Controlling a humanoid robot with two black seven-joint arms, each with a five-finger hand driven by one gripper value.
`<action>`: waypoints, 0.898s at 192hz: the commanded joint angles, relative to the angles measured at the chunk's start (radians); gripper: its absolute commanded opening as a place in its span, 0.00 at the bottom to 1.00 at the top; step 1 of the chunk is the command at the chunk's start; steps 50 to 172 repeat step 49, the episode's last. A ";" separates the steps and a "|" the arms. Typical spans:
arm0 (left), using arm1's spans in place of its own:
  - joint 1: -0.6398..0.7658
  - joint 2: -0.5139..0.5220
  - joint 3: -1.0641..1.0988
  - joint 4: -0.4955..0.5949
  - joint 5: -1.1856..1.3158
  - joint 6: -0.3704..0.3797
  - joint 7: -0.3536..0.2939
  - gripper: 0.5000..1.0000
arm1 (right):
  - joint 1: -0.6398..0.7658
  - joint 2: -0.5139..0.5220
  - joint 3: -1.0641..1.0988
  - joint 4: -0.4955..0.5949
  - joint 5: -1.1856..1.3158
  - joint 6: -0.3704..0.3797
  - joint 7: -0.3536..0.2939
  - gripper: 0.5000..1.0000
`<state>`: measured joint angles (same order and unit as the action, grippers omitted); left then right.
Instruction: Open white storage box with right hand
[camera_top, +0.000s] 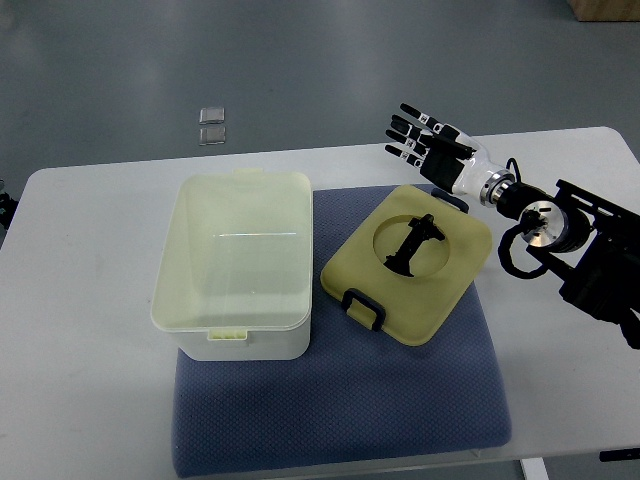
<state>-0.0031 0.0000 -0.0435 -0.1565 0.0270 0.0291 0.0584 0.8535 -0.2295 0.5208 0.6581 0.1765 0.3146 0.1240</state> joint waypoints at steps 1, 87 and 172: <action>0.000 0.000 -0.001 0.000 -0.001 0.000 0.000 1.00 | -0.005 0.001 -0.001 0.000 0.000 0.004 0.000 0.86; 0.000 0.000 0.000 0.000 -0.001 0.000 0.000 1.00 | -0.008 0.002 0.001 0.002 -0.002 0.006 0.000 0.86; 0.000 0.000 0.000 0.000 -0.001 0.000 0.000 1.00 | -0.008 0.002 0.001 0.002 -0.002 0.006 0.000 0.86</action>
